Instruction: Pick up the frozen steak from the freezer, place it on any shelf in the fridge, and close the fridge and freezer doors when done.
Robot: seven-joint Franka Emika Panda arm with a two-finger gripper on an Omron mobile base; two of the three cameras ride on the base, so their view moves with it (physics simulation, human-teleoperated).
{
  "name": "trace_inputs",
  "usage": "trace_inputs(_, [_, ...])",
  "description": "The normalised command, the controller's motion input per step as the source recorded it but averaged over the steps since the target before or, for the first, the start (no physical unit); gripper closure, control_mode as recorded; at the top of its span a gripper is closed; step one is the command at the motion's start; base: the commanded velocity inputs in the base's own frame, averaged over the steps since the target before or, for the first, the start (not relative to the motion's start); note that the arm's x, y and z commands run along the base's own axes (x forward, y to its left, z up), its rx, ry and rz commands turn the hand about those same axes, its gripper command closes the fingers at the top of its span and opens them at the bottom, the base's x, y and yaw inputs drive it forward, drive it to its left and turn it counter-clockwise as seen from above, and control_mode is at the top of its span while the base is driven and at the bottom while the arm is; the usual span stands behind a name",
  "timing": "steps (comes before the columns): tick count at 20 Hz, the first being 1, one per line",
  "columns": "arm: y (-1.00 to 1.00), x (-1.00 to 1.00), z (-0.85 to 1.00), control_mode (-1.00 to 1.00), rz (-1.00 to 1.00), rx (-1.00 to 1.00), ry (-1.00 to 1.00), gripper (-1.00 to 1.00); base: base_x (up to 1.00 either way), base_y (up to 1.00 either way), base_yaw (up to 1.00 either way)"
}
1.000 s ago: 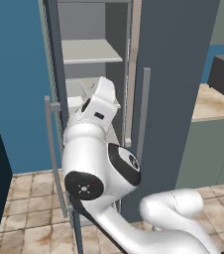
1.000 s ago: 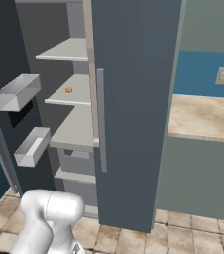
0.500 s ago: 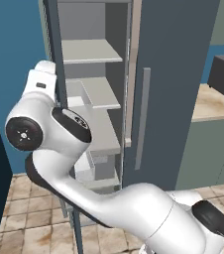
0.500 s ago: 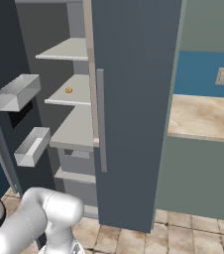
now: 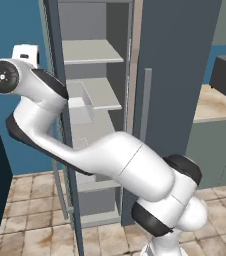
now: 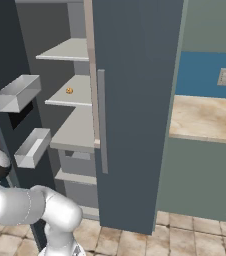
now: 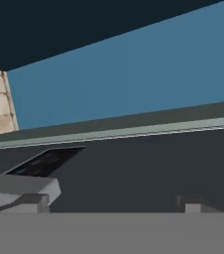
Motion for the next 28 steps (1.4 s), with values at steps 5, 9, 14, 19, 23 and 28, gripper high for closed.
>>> trace_inputs(5, [0.0, 0.67, -0.15, -1.0, -0.03, -0.03, 0.02, -1.0, 0.0, 0.0, 0.0])
trace_inputs(9, [-0.06, 0.63, -0.19, -1.0, -0.03, 0.0, 0.0, -1.0, 0.0, 0.0, 0.0])
trace_inputs(14, [-0.32, 0.5, -0.1, -1.0, -0.01, 0.0, 0.0, -1.0, 0.0, 0.0, 0.0])
trace_inputs(19, [-0.67, 0.17, 0.0, -1.0, 0.0, 0.0, -0.01, -1.0, 0.0, 0.0, 0.0])
trace_inputs(23, [-0.85, 0.08, 0.0, -1.0, 0.0, 0.01, -0.01, -1.0, 0.0, 0.0, 0.0])
trace_inputs(28, [-0.98, 0.1, 0.0, -1.0, 0.0, 0.06, -0.01, -1.0, 0.0, 0.0, 0.0])
